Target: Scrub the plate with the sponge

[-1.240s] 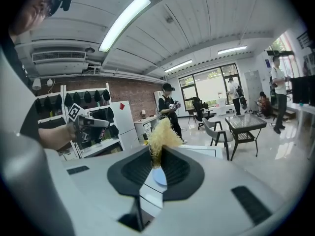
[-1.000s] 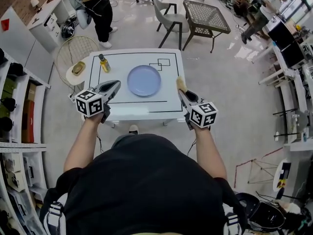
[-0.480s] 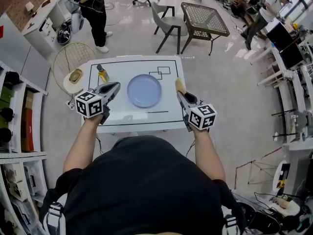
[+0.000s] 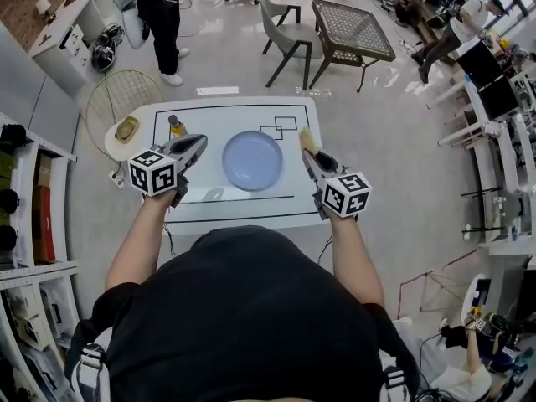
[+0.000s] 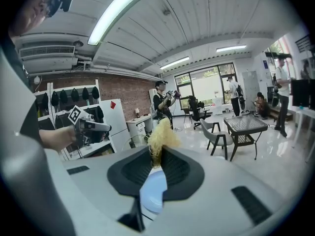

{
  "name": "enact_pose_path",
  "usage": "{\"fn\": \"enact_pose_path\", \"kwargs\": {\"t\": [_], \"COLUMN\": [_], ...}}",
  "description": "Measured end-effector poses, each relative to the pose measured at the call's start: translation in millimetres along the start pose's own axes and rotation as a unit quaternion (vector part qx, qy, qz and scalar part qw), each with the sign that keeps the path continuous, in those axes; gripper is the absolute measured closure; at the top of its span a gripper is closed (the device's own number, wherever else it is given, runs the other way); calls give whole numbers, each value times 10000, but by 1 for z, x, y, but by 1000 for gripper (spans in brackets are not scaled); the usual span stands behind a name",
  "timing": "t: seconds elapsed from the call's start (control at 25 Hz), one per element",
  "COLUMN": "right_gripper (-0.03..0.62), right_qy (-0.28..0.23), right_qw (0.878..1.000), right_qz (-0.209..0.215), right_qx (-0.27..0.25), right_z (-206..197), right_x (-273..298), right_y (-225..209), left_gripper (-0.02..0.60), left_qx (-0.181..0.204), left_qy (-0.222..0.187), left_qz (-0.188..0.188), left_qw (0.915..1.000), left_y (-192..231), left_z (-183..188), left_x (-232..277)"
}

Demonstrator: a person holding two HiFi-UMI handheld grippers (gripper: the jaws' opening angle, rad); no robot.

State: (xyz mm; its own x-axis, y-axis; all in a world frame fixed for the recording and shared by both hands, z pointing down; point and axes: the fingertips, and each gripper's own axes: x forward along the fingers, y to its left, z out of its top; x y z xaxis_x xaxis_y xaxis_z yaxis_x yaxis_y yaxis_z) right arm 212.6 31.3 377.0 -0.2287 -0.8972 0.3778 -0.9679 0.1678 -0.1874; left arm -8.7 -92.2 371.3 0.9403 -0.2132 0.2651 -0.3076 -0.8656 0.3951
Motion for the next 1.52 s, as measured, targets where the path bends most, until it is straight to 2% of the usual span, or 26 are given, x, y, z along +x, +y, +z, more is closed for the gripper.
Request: {"fn": "enact_pose_path", "kwargs": {"t": [0.6,1.0,1.52], "right_gripper": [545,542,542], "right_qy": [121,196,380], "right_qw": [9999,9997,9968], "right_qz": [20,43,619], "right_qx": [-98,-160,-327], "right_z": [19,17,14], "right_x": [56,62,85], "right_y": [22,13,-16], "left_gripper": [574,574,574], "left_qx": [-150,-289,-495], "left_qy": [65,115,24], "left_qz": [-149,-117,454], "left_qw": [9998,9994,9977], "left_y": [46,49,44], "left_z": [8,-2,-13], "left_x": [-8,2,18]}}
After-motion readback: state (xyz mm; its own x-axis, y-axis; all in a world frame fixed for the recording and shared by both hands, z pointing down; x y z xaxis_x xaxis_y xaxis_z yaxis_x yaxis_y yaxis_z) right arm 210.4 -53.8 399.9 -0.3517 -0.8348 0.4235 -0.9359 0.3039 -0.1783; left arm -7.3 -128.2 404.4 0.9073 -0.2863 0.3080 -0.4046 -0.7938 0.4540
